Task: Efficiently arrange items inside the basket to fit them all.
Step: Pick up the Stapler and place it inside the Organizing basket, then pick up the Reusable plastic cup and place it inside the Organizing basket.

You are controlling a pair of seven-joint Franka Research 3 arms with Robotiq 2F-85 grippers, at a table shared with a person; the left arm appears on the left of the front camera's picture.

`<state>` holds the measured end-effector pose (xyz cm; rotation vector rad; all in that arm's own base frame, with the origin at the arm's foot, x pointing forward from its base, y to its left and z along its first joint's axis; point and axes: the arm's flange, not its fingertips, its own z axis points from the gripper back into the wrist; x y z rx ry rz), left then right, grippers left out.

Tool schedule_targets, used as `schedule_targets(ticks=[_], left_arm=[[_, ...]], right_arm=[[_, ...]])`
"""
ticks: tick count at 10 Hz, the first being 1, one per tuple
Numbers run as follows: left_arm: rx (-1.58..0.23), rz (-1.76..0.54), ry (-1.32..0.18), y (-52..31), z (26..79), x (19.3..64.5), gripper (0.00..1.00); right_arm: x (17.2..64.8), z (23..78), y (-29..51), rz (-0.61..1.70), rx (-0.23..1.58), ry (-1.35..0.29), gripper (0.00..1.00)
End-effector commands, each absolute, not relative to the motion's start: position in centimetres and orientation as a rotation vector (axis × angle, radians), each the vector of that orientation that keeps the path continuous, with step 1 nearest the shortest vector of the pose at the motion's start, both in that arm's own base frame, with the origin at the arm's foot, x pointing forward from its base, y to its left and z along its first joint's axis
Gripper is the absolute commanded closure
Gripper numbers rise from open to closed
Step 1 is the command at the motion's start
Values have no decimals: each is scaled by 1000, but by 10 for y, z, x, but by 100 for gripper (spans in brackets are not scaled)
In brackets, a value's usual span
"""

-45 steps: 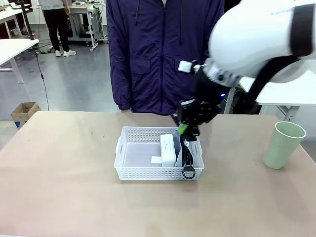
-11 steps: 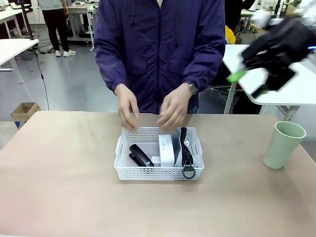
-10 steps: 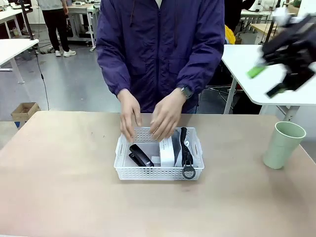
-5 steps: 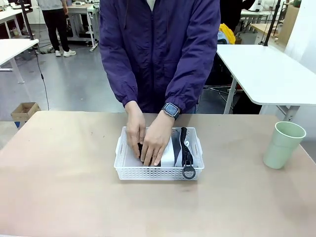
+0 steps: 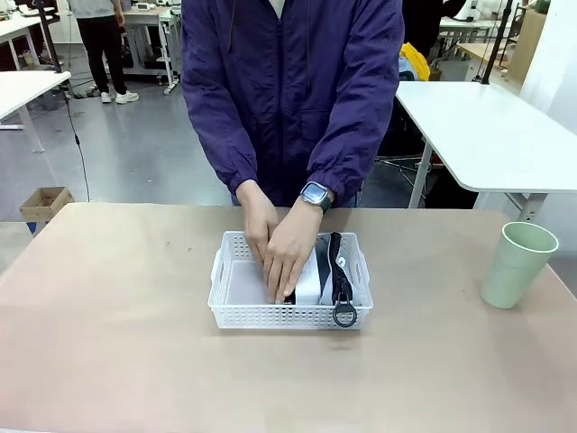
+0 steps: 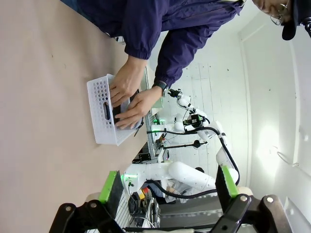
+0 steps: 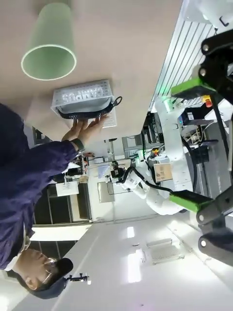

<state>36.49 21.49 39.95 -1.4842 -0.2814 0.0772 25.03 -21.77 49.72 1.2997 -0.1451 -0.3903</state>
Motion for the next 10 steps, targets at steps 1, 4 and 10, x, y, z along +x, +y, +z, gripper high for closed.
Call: schedule_targets(ticks=[1, 4, 10], left_arm=[[-1473, 77, -275, 213, 402, 363, 0], [-1473, 77, -275, 213, 402, 363, 0], [-1473, 77, -275, 213, 402, 363, 0]], right_arm=[[248, 511, -213, -358, 1297, -159, 0], [248, 511, -213, -358, 1297, -159, 0], [248, 511, -213, -358, 1297, -159, 0]])
